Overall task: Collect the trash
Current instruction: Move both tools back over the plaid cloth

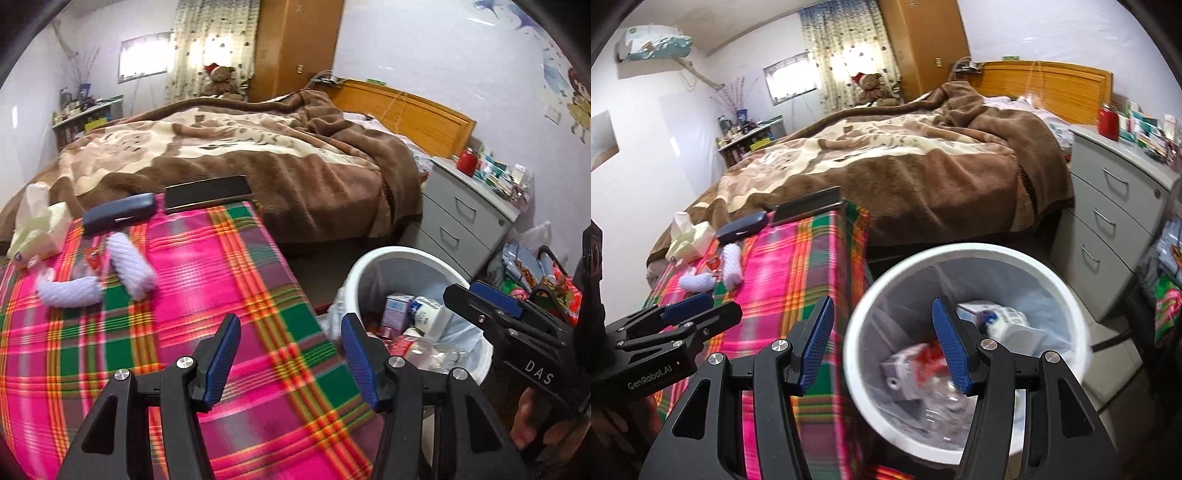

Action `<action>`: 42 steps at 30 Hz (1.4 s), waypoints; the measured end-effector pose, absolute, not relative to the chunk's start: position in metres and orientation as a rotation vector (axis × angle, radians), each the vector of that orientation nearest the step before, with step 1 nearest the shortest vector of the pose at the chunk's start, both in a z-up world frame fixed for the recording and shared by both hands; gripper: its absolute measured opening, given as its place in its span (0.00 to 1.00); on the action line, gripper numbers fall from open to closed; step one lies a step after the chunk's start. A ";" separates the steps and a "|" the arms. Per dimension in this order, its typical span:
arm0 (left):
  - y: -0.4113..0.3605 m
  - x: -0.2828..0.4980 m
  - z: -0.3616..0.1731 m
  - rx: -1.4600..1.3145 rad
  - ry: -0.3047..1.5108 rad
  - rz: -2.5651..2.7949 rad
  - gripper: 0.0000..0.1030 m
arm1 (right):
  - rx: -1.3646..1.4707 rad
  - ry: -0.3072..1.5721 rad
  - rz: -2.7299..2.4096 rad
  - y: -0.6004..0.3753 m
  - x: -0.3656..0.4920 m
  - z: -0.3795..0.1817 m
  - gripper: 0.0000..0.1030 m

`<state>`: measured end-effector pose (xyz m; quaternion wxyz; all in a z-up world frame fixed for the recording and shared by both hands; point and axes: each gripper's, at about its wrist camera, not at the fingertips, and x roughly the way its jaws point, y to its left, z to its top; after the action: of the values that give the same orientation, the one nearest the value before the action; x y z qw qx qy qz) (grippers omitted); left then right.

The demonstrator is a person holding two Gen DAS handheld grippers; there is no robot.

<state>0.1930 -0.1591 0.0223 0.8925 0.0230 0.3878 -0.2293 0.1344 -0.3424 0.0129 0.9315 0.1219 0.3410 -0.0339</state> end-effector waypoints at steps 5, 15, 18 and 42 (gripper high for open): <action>-0.134 0.201 0.023 0.070 0.785 -0.407 0.55 | 0.237 0.700 -0.023 -0.322 0.148 0.013 0.55; -0.064 0.224 0.016 0.005 0.796 -0.311 0.55 | 0.198 0.714 0.062 -0.279 0.177 0.010 0.55; -0.037 0.235 0.012 -0.041 0.810 -0.279 0.56 | 0.188 0.723 0.098 -0.264 0.188 0.008 0.55; 0.097 0.316 -0.029 -0.164 0.891 -0.086 0.63 | 0.071 0.832 0.258 -0.177 0.289 -0.025 0.55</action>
<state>0.3155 0.0971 -0.0288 0.8983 -0.0792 0.4302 -0.0418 0.2891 -0.1774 -0.0248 0.9061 0.0344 0.4027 0.1251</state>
